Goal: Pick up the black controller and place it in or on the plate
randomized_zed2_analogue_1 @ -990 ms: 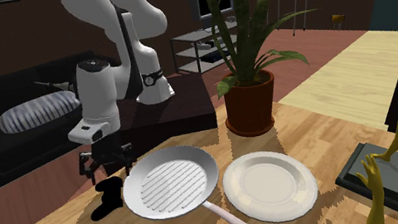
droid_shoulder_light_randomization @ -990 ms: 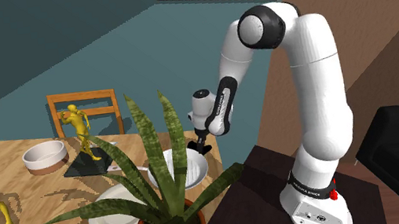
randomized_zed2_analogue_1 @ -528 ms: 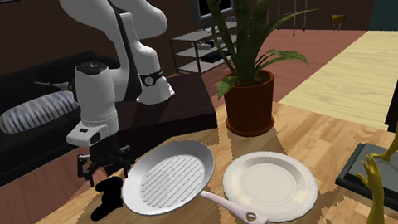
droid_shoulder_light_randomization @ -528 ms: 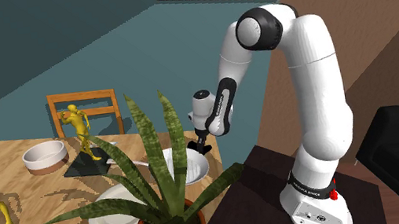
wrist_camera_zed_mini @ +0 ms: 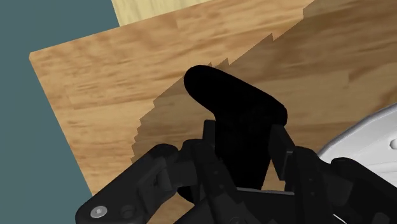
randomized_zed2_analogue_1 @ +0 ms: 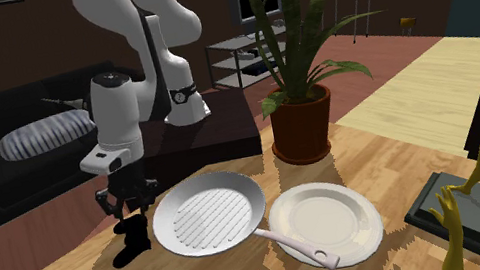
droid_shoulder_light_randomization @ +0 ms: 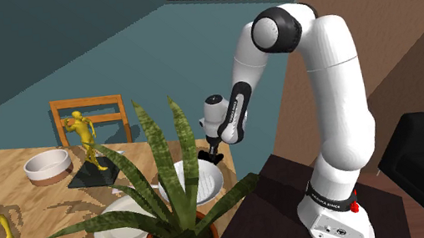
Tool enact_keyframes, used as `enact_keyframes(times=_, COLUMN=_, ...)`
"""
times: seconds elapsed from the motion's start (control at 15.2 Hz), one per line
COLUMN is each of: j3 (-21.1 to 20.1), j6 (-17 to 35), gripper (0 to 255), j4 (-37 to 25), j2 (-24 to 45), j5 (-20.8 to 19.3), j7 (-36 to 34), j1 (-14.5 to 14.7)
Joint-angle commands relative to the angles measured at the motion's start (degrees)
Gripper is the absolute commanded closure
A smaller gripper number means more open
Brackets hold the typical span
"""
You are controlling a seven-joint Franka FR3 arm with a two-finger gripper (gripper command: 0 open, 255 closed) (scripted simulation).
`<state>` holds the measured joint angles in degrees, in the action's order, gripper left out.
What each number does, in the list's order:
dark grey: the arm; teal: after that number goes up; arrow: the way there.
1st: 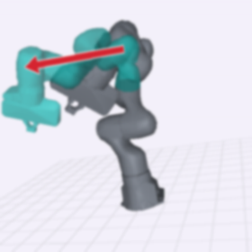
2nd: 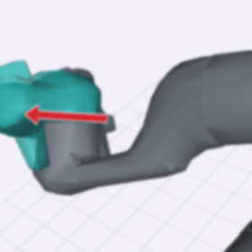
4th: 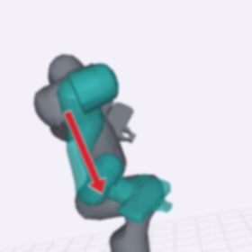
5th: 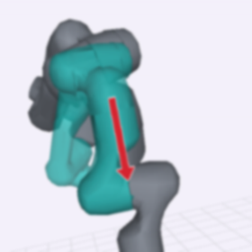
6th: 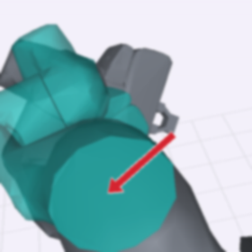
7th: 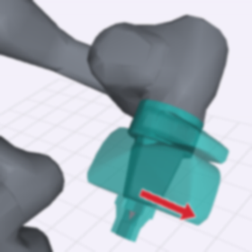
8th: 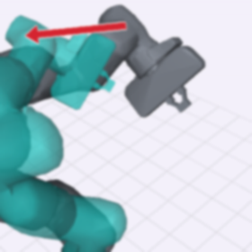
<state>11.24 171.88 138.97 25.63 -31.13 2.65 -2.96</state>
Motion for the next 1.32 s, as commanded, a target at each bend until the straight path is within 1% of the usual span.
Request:
enact_keyframes(times=0.0, j3=-0.04, j6=-0.08, gripper=255, j4=0.27, j2=0.52, j5=-0.05, j7=0.03, j1=-0.01)
enact_keyframes(times=0.13, j3=-0.03, j6=0.01, gripper=255, j4=0.06, j2=0.83, j5=-0.02, j7=-0.07, j1=0.09)
enact_keyframes(times=0.59, j3=-2.66, j6=-4.7, gripper=255, j4=1.96, j2=-5.66, j5=2.11, j7=2.94, j1=-2.12)
enact_keyframes(times=0.66, j3=-2.24, j6=-3.94, gripper=255, j4=1.62, j2=-4.65, j5=1.74, j7=2.39, j1=-1.76)
enact_keyframes(times=0.73, j3=-2.24, j6=-3.94, gripper=0, j4=1.62, j2=-4.65, j5=1.74, j7=2.39, j1=-1.76)
enact_keyframes(times=0.79, j3=-31.36, j6=2.67, gripper=0, j4=5.06, j2=-2.69, j5=14.14, j7=38.78, j1=-37.47)
enact_keyframes(times=0.86, j3=-12.74, j6=-1.44, gripper=0, j4=3.28, j2=-3.95, j5=4.78, j7=5.34, j1=-11.78)
enact_keyframes(times=0.92, j3=-13.29, j6=-1.56, gripper=0, j4=3.21, j2=-3.92, j5=3.93, j7=4.71, j1=-12.47)
enact_keyframes(times=0.99, j3=-26.43, j6=2.27, gripper=0, j4=5.3, j2=-3.21, j5=9.11, j7=24.38, j1=-29.98)
enact_keyframes(times=1.06, j3=-42.22, j6=1.86, gripper=0, j4=5.14, j2=0.63, j5=10.46, j7=41.89, j1=-50.83)
enact_keyframes(times=1.12, j3=-53.92, j6=-2.52, gripper=0, j4=2.82, j2=7.43, j5=8.36, j7=56.39, j1=-67.66)
enact_keyframes(times=1.19, j3=-55.78, j6=-3.75, gripper=0, j4=2.12, j2=9.24, j5=4.01, j7=54.81, j1=-70.67)
enact_keyframes(times=1.25, j3=-54.59, j6=-3.18, gripper=0, j4=1.73, j2=9.89, j5=3.35, j7=54.26, j1=-69.46)
